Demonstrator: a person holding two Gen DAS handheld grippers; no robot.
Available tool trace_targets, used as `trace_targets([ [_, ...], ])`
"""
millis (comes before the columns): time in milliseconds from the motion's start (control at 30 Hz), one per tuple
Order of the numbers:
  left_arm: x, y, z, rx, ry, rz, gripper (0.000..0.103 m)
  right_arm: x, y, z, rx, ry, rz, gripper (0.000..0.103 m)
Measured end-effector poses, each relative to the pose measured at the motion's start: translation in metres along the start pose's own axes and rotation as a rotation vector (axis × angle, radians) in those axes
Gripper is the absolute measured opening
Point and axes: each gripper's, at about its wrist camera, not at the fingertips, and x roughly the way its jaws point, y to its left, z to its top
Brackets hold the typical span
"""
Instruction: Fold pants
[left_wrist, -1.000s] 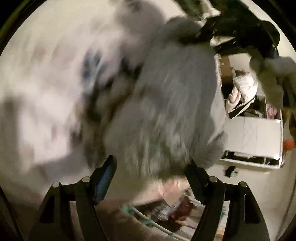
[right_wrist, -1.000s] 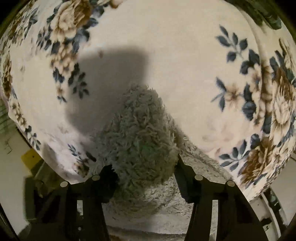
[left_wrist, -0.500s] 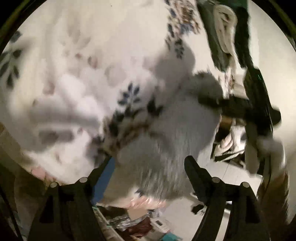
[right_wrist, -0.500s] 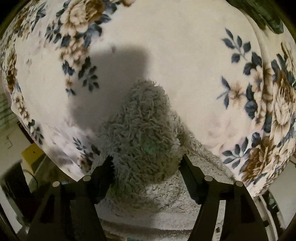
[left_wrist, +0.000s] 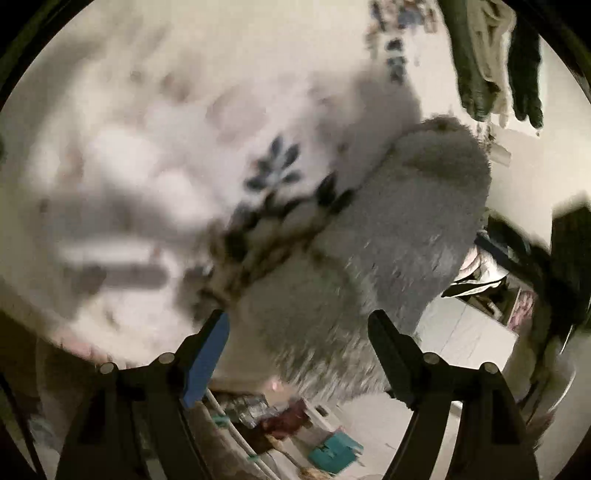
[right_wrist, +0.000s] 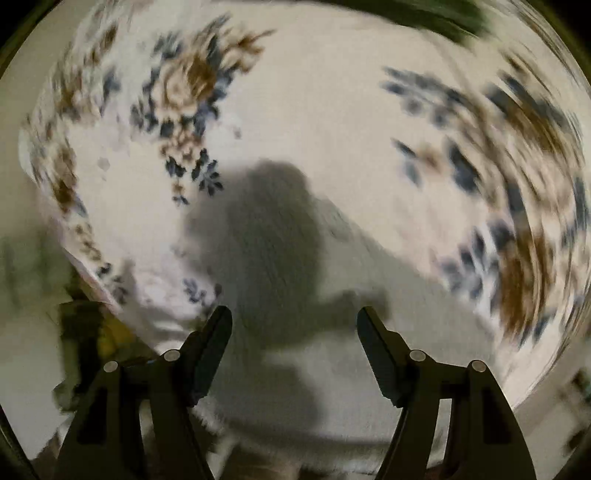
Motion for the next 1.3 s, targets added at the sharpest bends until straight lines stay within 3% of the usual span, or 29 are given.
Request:
trace_targets([
  [167,0.019,0.013,-0.006,-0.087,0.045,-0.038,0.076,-0.030,-0.102,-0.104,0.343,-0.095,0.023,0.073],
  [233,0.023,0.009,-0.007,-0.086,0.032,-0.028,0.076,-0.024,-0.148,-0.150,0.535,-0.109,0.031,0.073],
  [300,0.024,0.004,-0.004,-0.055,0.030,0.003,0.076,-0.006,-0.182,-0.192,0.723,-0.115,0.101,0.073],
  [433,0.026,0.004,-0.004,-0.017,0.042,0.065,0.077,0.063,-0.200,-0.242,0.961,-0.116,0.494,0.072],
  [467,0.025,0.005,-0.005,-0.012,0.044,0.077,0.077,0.076,-0.198,-0.250,0.992,-0.117,0.536,0.053],
  [533,0.023,0.002,-0.003,-0.002,0.043,0.095,0.077,0.094,-0.195,-0.268,1.058,-0.123,0.541,0.013],
  [600,0.020,-0.007,0.000,0.014,0.037,0.121,0.077,0.113,-0.195,-0.300,1.182,-0.140,0.596,0.013],
  [667,0.024,-0.020,0.003,0.024,0.040,0.136,0.077,0.122,-0.193,-0.315,1.202,-0.129,0.597,0.013],
  [733,0.026,-0.025,0.005,0.034,0.036,0.151,0.077,0.112,-0.182,-0.305,1.050,-0.105,0.545,0.015],
  [800,0.028,-0.029,0.009,0.029,0.038,0.146,0.077,0.088,-0.170,-0.290,0.903,-0.096,0.434,0.026],
  [833,0.030,-0.030,0.011,0.021,0.036,0.136,0.077,0.067,-0.159,-0.276,0.795,-0.092,0.360,0.042],
  [867,0.031,-0.030,0.013,0.016,0.037,0.131,0.077,0.052,-0.152,-0.267,0.729,-0.095,0.315,0.066],
  [933,0.033,-0.026,0.016,0.007,0.038,0.122,0.077,0.018,-0.129,-0.238,0.568,-0.123,0.232,0.079],
  [1067,0.036,-0.020,0.019,-0.010,0.036,0.081,0.077,-0.025,-0.069,-0.151,0.267,-0.151,0.118,0.081],
  [1200,0.030,0.001,0.021,-0.080,0.026,-0.029,0.077,0.011,-0.014,-0.056,0.151,-0.022,0.096,0.084],
  [1267,0.025,0.007,0.022,-0.097,0.009,-0.067,0.077,0.048,0.005,-0.027,0.136,0.081,0.095,0.084],
  [1300,0.023,0.008,0.023,-0.099,-0.001,-0.072,0.077,0.067,0.009,-0.016,0.123,0.131,0.051,0.085],
])
